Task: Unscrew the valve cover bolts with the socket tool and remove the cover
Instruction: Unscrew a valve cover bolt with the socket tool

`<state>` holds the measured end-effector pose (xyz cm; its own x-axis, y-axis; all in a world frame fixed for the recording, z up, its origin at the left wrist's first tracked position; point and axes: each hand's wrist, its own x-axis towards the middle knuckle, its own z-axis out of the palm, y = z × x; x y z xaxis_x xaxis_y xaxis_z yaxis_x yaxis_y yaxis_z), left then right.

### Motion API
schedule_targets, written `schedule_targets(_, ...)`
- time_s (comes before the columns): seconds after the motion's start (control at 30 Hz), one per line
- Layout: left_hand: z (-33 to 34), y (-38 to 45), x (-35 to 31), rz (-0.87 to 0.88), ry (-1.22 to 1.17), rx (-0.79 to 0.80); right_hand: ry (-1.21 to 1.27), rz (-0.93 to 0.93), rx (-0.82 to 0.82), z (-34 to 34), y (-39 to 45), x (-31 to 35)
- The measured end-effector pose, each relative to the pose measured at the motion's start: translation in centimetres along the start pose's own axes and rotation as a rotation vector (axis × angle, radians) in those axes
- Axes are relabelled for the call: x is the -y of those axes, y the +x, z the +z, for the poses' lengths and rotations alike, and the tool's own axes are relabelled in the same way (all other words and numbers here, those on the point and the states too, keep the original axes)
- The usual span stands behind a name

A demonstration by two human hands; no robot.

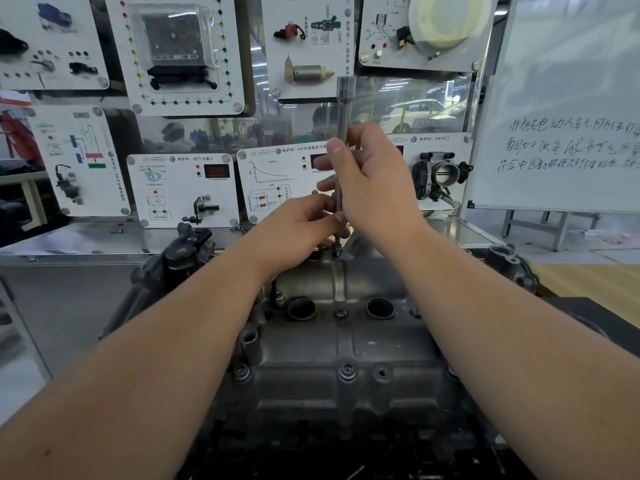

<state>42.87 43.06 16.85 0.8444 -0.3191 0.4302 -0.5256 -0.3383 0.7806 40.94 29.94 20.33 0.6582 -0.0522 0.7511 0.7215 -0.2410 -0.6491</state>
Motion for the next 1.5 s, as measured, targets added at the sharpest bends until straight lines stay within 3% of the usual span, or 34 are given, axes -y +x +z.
schedule_targets(1.5,0.0,-0.08,-0.15,0.02,0.051,-0.024,-0.024,-0.041,0.003,-0.14,-0.02,0.27)
